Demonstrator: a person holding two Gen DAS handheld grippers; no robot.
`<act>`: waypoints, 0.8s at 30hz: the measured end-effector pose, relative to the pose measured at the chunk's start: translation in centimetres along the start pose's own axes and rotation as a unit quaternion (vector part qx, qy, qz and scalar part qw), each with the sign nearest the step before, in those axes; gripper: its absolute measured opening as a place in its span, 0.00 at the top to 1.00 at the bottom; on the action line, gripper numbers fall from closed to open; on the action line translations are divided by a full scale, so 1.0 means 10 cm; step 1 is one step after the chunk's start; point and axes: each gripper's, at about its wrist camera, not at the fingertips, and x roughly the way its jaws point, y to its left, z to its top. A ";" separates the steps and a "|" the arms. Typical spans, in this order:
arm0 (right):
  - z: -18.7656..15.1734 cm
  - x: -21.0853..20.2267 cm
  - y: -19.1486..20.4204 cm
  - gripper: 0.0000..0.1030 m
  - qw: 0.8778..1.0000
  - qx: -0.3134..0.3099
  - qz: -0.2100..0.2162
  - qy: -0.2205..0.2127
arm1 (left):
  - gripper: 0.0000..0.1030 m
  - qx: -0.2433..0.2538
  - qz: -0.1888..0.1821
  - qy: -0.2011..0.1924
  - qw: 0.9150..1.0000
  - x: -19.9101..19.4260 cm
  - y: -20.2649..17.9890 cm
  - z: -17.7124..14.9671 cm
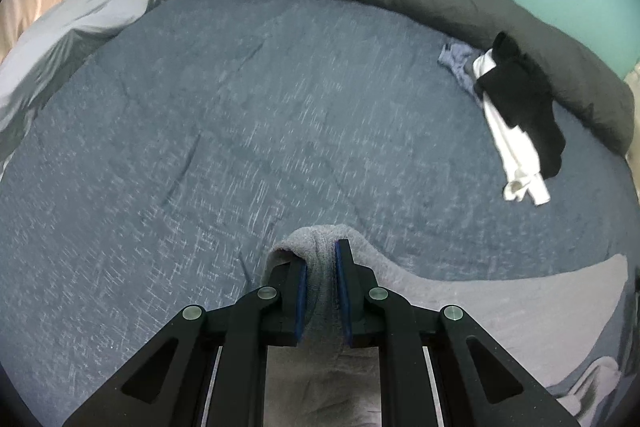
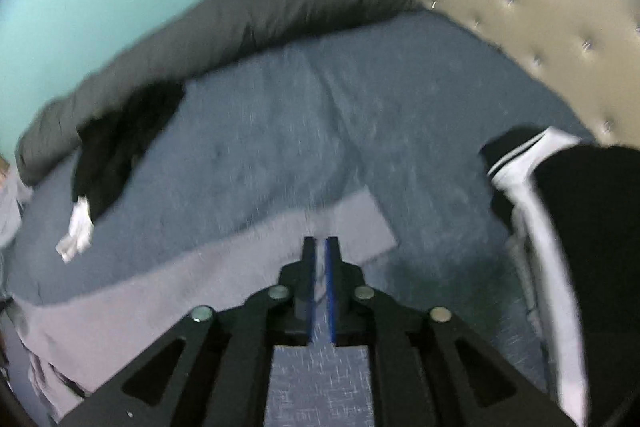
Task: Fold clothes
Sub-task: 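Pull the sweatshirt edge taut with the left tool while the right tool lays the sleeve flat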
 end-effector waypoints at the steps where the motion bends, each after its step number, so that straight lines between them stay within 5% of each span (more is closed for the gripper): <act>1: -0.05 0.11 -0.01 0.68 1.000 0.004 0.003 0.012 | 0.87 0.000 0.002 0.001 1.000 0.03 0.01 -0.02; 3: -0.15 0.34 -0.04 0.54 0.999 0.013 0.008 0.035 | 0.87 0.002 0.007 0.003 1.000 0.09 0.03 -0.03; 5: -0.24 0.55 -0.09 0.50 0.998 0.033 0.014 0.052 | 0.86 0.002 0.013 0.009 1.000 0.17 0.08 -0.05; 11: -0.39 1.01 -0.26 0.50 0.993 0.089 0.024 0.079 | 0.86 0.007 0.027 0.015 1.000 0.35 0.14 -0.12; 17: -0.36 1.15 -0.28 0.50 0.993 0.098 0.043 0.051 | 0.86 0.010 0.035 0.019 0.999 0.51 0.15 -0.11; 21: -0.34 1.20 -0.29 0.78 0.994 0.090 0.054 0.028 | 0.86 0.010 0.039 0.022 0.999 0.56 0.14 -0.10; 24: -0.29 1.09 -0.25 0.85 0.996 0.073 0.050 -0.010 | 0.86 0.014 0.043 0.016 0.999 0.55 0.11 -0.05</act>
